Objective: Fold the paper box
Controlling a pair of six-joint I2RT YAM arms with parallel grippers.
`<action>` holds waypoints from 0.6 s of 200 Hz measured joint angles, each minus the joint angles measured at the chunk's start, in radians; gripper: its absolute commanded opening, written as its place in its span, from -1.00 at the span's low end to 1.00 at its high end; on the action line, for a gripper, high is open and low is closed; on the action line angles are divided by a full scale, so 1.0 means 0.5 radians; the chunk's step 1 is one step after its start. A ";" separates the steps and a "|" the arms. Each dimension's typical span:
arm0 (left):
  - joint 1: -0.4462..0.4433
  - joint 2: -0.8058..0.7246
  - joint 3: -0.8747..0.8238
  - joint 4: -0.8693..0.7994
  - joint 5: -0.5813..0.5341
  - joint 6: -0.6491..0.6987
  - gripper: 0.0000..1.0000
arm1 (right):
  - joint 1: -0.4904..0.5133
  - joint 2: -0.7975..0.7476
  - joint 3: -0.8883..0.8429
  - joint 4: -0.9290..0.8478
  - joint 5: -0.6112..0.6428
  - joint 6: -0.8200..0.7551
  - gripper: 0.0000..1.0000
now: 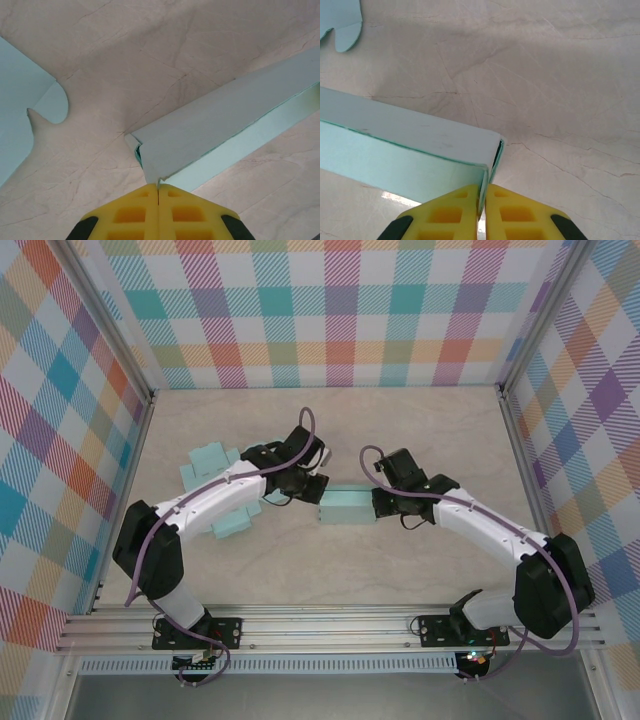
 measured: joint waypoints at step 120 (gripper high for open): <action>0.088 -0.001 -0.006 0.122 0.230 -0.266 -1.00 | 0.053 0.046 0.015 0.038 0.180 -0.001 -0.76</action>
